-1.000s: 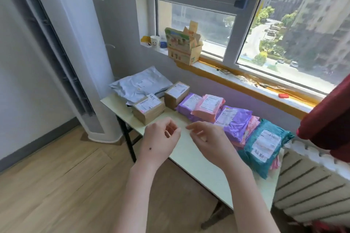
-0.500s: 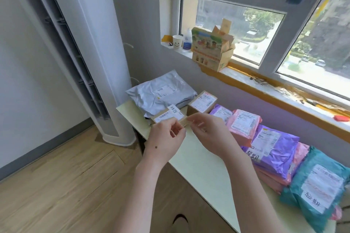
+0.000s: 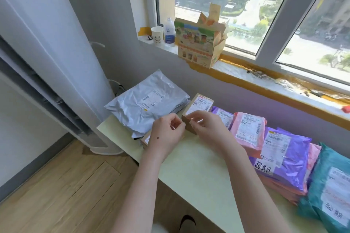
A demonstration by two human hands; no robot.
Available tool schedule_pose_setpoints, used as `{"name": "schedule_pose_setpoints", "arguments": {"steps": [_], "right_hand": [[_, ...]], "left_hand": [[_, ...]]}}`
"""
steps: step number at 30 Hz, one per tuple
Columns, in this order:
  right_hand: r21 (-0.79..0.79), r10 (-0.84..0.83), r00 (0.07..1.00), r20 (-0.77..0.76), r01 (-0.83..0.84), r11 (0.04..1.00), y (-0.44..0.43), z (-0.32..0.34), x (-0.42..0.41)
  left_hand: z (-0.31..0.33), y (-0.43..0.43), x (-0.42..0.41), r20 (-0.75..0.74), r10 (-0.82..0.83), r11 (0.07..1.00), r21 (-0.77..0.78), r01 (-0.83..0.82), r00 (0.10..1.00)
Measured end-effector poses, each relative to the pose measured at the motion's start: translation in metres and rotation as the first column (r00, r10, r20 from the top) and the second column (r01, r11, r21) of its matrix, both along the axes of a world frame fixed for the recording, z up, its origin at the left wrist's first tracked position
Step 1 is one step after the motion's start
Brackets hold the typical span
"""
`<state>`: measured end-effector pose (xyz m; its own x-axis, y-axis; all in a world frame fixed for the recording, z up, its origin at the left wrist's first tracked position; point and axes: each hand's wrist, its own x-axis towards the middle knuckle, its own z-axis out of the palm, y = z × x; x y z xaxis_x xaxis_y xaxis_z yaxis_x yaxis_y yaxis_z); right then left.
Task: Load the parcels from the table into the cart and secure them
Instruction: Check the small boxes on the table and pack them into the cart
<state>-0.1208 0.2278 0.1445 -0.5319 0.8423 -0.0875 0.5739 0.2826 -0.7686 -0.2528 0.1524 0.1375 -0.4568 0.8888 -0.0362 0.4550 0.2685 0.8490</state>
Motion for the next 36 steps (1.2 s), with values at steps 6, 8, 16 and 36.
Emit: {"name": "schedule_pose_setpoints", "arguments": {"steps": [6,8,16,36], "right_hand": [[-0.033,-0.156,0.987,0.048,0.158,0.987,0.034,-0.037,-0.012],[-0.046,-0.223,0.972,0.071,0.227,0.973,0.047,-0.053,-0.019],[-0.205,-0.529,0.828,0.186,0.560,0.803,0.086,-0.119,-0.053],[-0.458,-0.810,0.586,-0.007,0.718,0.523,0.078,-0.128,-0.079]], "left_hand": [[-0.032,0.062,-0.035,-0.003,-0.107,0.989,-0.104,0.106,0.994],[-0.045,0.084,-0.046,-0.019,-0.158,0.979,-0.134,0.154,0.987],[-0.112,0.164,-0.073,0.045,-0.395,0.845,-0.372,0.383,0.917],[-0.129,0.182,-0.093,0.304,-0.558,0.738,-0.243,0.629,0.772]]}}
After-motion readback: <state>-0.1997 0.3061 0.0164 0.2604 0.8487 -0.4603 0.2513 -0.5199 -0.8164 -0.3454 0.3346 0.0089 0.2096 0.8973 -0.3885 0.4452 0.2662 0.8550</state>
